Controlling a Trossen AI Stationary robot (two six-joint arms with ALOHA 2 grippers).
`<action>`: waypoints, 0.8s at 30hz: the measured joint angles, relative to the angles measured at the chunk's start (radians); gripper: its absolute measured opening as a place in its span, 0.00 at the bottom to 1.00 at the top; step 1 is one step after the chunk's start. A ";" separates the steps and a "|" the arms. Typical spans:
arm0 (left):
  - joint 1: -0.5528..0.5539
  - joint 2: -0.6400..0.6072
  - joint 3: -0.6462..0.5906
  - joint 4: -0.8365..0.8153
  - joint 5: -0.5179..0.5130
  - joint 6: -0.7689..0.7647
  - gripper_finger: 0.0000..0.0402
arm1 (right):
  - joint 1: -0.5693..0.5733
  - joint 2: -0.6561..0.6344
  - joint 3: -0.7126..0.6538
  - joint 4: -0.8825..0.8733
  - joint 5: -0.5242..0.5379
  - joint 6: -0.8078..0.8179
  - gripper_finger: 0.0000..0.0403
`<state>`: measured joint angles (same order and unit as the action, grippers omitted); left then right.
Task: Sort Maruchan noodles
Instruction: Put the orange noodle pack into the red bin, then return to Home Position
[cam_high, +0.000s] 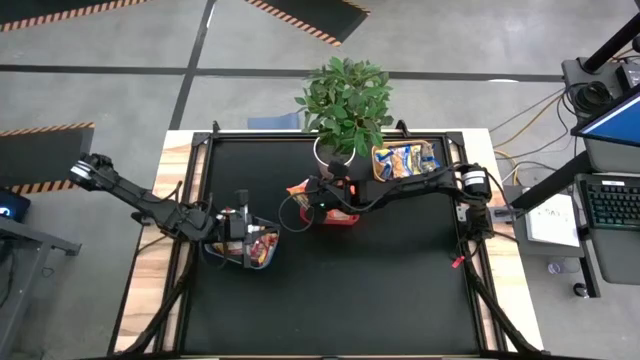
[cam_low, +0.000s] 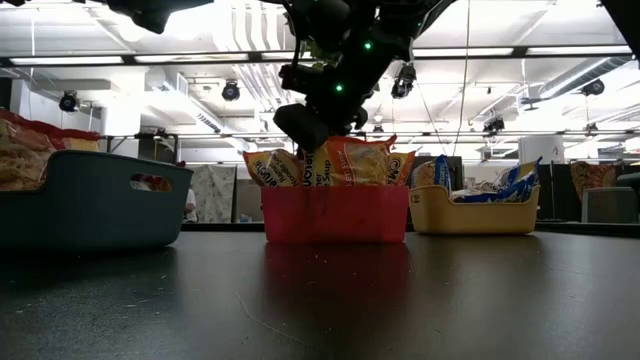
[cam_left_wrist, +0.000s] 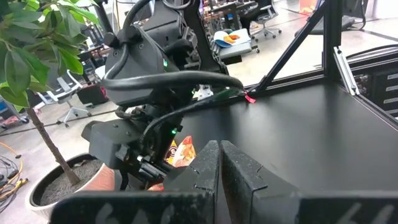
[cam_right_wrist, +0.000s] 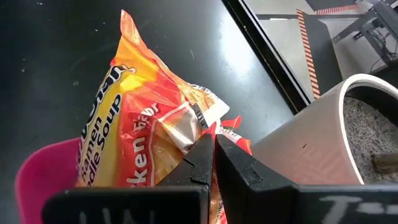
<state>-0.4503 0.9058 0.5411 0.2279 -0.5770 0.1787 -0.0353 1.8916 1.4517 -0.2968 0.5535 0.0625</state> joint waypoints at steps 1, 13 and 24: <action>0.000 0.000 0.000 0.000 0.000 0.000 0.00 | 0.001 -0.005 0.000 -0.003 -0.001 0.004 0.03; -0.001 -0.001 0.000 -0.022 0.000 -0.004 0.00 | 0.083 -0.148 -0.025 -0.019 -0.007 -0.056 0.03; -0.001 -0.052 -0.084 -0.016 0.014 -0.040 0.00 | 0.204 -0.420 -0.386 0.159 -0.014 -0.078 0.03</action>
<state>-0.4510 0.8538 0.4571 0.2118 -0.5625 0.1387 0.1687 1.4714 1.0653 -0.1379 0.5390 -0.0152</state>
